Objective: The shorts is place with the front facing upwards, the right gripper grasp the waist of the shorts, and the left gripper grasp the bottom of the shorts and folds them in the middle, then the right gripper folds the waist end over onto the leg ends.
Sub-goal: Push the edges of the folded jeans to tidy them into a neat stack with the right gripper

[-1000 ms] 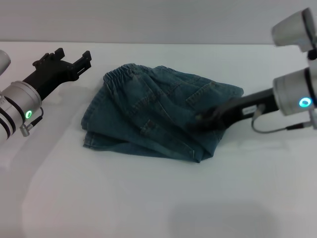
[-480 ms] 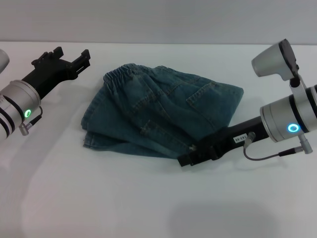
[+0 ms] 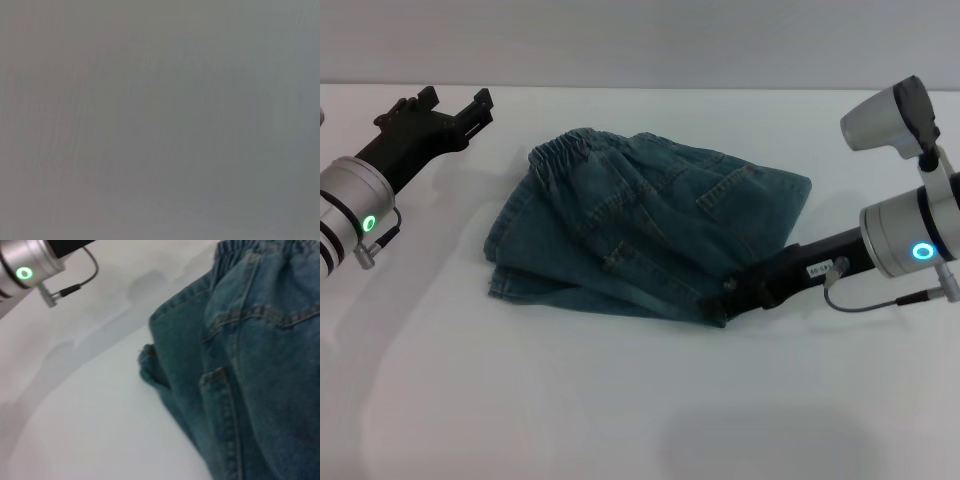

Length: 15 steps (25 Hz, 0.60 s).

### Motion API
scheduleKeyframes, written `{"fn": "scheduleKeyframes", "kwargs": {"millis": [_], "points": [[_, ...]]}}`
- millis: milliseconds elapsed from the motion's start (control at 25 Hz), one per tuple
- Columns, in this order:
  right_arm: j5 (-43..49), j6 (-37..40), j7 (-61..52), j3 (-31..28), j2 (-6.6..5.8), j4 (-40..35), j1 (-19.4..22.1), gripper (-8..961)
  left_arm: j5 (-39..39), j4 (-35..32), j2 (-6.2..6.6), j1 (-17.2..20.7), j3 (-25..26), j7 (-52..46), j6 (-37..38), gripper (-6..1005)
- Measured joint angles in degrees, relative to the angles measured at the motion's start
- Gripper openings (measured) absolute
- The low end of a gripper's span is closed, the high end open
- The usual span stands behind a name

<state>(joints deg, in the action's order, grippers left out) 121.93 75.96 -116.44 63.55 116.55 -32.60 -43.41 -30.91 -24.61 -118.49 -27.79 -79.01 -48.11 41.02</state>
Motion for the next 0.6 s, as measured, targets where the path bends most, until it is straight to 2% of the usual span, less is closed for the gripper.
{"fn": "scheduleKeyframes", "kwargs": {"millis": [600], "points": [[0.1, -7.4, -1.5, -0.2, -3.35, 0.0, -0.4, 660, 0.3, 0.1, 0.02, 0.1, 0.0, 0.0, 0.3, 800]]}}
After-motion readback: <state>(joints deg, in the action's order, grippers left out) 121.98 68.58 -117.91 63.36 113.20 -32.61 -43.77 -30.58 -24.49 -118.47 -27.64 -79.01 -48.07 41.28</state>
